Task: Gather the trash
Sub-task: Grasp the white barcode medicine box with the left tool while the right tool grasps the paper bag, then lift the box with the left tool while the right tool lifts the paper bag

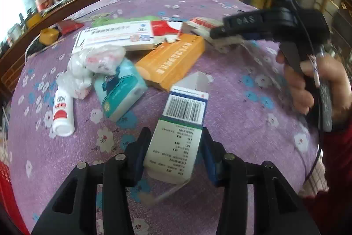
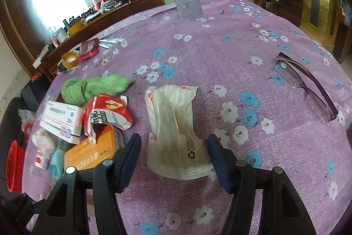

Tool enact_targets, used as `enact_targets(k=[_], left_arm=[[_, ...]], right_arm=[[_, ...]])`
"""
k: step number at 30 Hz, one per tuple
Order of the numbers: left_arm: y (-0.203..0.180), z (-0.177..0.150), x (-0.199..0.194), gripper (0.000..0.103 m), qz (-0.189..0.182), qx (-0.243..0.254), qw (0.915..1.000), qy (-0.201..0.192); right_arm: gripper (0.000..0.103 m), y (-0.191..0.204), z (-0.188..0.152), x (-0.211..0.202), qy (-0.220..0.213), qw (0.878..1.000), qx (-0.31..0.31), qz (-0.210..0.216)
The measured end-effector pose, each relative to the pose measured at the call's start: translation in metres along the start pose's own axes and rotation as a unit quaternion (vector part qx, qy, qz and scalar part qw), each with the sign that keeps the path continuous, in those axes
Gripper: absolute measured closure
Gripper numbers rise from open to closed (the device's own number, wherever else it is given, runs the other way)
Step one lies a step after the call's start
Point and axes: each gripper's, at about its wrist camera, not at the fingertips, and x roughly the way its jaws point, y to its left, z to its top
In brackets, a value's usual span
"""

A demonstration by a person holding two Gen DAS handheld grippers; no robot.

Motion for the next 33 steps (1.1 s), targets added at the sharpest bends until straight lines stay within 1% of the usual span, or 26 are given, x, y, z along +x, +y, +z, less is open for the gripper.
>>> enact_targets(k=[3, 5, 7, 9, 11, 13, 14, 16, 19, 21, 24, 26, 29, 33], left_arm=[[0.002, -0.002, 0.000, 0.062, 0.002, -0.017, 0.9998, -0.006], [0.003, -0.003, -0.001, 0.062, 0.014, -0.020, 0.9996, -0.014], [0.003, -0.006, -0.003, 0.062, 0.023, -0.023, 0.9991, -0.025], [0.004, -0.009, -0.008, 0.063, 0.034, -0.028, 0.9983, -0.038], [0.006, -0.011, -0.015, 0.063, 0.047, -0.035, 0.9965, -0.061], [0.007, -0.014, -0.020, 0.063, 0.059, -0.039, 0.9944, -0.079], [0.007, -0.015, -0.024, 0.065, 0.069, -0.040, 0.9924, -0.093], [0.006, -0.019, -0.032, 0.065, 0.085, -0.041, 0.9884, -0.119], [0.009, -0.022, -0.039, 0.065, 0.101, -0.054, 0.9835, -0.140], [0.014, -0.023, -0.043, 0.065, 0.105, -0.068, 0.9807, -0.151], [0.020, -0.024, -0.048, 0.065, 0.109, -0.090, 0.9768, -0.161], [0.024, -0.025, -0.051, 0.065, 0.111, -0.103, 0.9740, -0.168], [0.029, -0.028, -0.055, 0.065, 0.117, -0.115, 0.9702, -0.178], [0.032, -0.031, -0.058, 0.065, 0.126, -0.129, 0.9660, -0.185]], right_arm=[[0.046, -0.003, -0.002, 0.003, 0.000, 1.000, 0.002, 0.003], [0.049, -0.001, -0.003, 0.003, -0.004, 1.000, -0.002, -0.001], [0.058, -0.002, -0.004, 0.001, -0.007, 1.000, 0.001, 0.008], [0.059, -0.002, -0.005, -0.003, -0.013, 1.000, 0.001, 0.011], [0.059, -0.002, -0.010, -0.011, -0.028, 1.000, 0.004, 0.012], [0.059, -0.001, -0.016, -0.023, -0.049, 0.998, 0.009, 0.023], [0.059, 0.001, -0.019, -0.030, -0.060, 0.998, 0.010, 0.029], [0.059, 0.008, -0.026, -0.043, -0.081, 0.996, 0.004, 0.037], [0.059, 0.022, -0.037, -0.061, -0.112, 0.992, -0.009, 0.051], [0.059, 0.034, -0.045, -0.071, -0.130, 0.989, -0.021, 0.060], [0.059, 0.053, -0.056, -0.079, -0.154, 0.985, -0.049, 0.059], [0.059, 0.060, -0.060, -0.082, -0.164, 0.982, -0.059, 0.067], [0.059, 0.070, -0.067, -0.083, -0.169, 0.981, -0.075, 0.065], [0.058, 0.072, -0.070, -0.080, -0.162, 0.981, -0.075, 0.071]])
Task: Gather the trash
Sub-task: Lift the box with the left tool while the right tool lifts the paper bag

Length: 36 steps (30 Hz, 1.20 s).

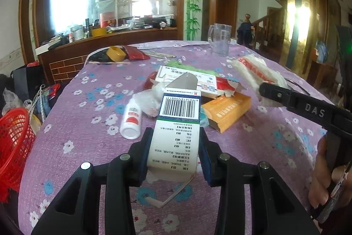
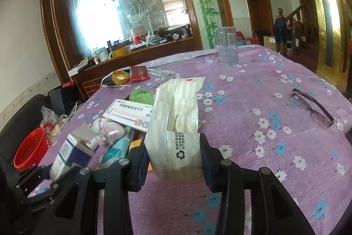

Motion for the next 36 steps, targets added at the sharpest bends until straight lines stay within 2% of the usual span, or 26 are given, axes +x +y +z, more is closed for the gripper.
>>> enact_targets(k=[10, 17, 36], left_arm=[[-0.003, -0.004, -0.005, 0.065, 0.009, 0.009, 0.9999, -0.010], [-0.001, -0.005, -0.009, 0.065, 0.011, 0.004, 0.9999, -0.010], [0.007, -0.004, -0.023, 0.065, 0.011, -0.010, 0.9998, -0.010]], right_arm=[[0.059, -0.005, -0.006, 0.005, 0.012, 1.000, 0.008, -0.001], [0.059, 0.000, -0.005, -0.006, -0.012, 1.000, -0.009, -0.024], [0.058, 0.020, -0.006, -0.043, -0.022, 0.999, -0.026, -0.008]])
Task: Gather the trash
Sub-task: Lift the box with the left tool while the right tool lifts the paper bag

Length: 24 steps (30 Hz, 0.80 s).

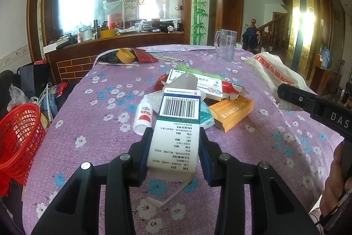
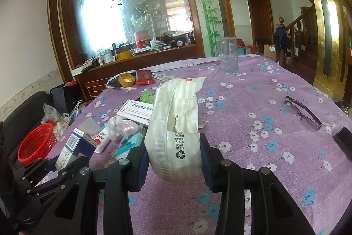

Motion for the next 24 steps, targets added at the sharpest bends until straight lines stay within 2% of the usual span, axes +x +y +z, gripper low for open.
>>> enact_targets(k=[24], left_arm=[[0.011, 0.000, -0.004, 0.065, 0.013, -0.016, 0.9998, 0.000]], right_arm=[[0.058, 0.008, -0.007, 0.007, 0.024, 1.000, -0.008, 0.014]])
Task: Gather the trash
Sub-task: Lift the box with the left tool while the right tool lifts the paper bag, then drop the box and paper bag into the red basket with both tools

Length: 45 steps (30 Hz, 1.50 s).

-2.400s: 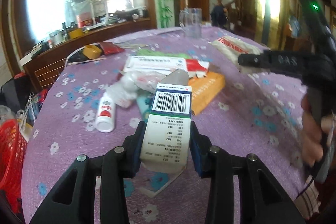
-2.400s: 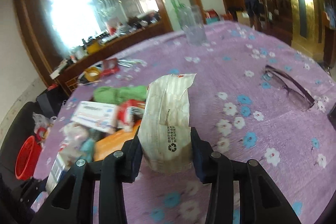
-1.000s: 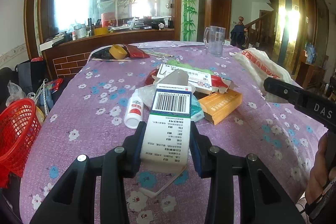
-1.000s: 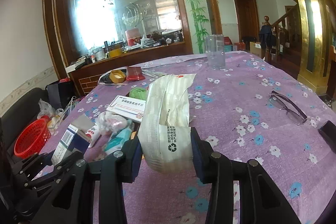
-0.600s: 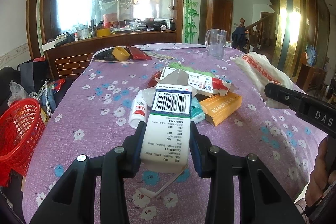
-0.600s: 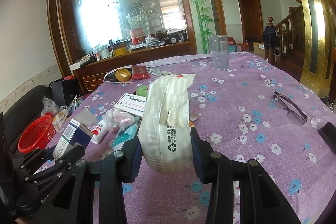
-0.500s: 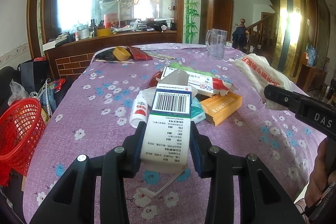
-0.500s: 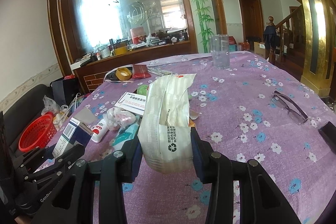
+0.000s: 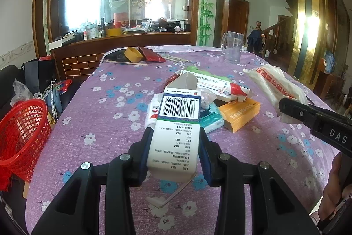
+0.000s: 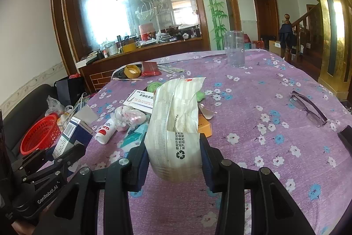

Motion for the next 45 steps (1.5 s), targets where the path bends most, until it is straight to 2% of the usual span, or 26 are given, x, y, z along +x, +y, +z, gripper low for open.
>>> enact_targets(k=[13, 18, 23, 27, 33, 35, 37, 45], left_arm=[[0.010, 0.002, 0.000, 0.065, 0.007, -0.012, 0.9999, -0.001], [0.025, 0.003, -0.003, 0.065, 0.015, -0.026, 0.9996, -0.003], [0.051, 0.012, -0.015, 0.065, 0.036, -0.047, 0.9982, -0.013], [0.083, 0.019, -0.029, 0.065, 0.061, -0.074, 0.9952, -0.019], [0.151, 0.024, -0.052, 0.065, 0.112, -0.127, 0.9854, -0.016], [0.177, 0.022, -0.056, 0.065, 0.131, -0.145, 0.9806, -0.013], [0.201, 0.017, -0.061, 0.065, 0.151, -0.161, 0.9753, -0.005], [0.261, 0.004, -0.060, 0.065, 0.185, -0.200, 0.9619, 0.022]], right_arm=[[0.058, 0.008, -0.003, 0.007, 0.013, 1.000, -0.008, 0.011], [0.058, 0.017, -0.002, 0.013, 0.020, 1.000, -0.015, 0.018], [0.058, 0.037, 0.004, 0.023, 0.035, 0.998, -0.028, 0.048], [0.058, 0.064, 0.010, 0.036, 0.062, 0.993, -0.043, 0.096], [0.058, 0.129, 0.026, 0.061, 0.119, 0.974, -0.073, 0.178], [0.058, 0.154, 0.030, 0.067, 0.126, 0.968, -0.087, 0.199], [0.058, 0.180, 0.035, 0.074, 0.134, 0.962, -0.104, 0.214], [0.057, 0.277, 0.048, 0.111, 0.171, 0.937, -0.130, 0.274]])
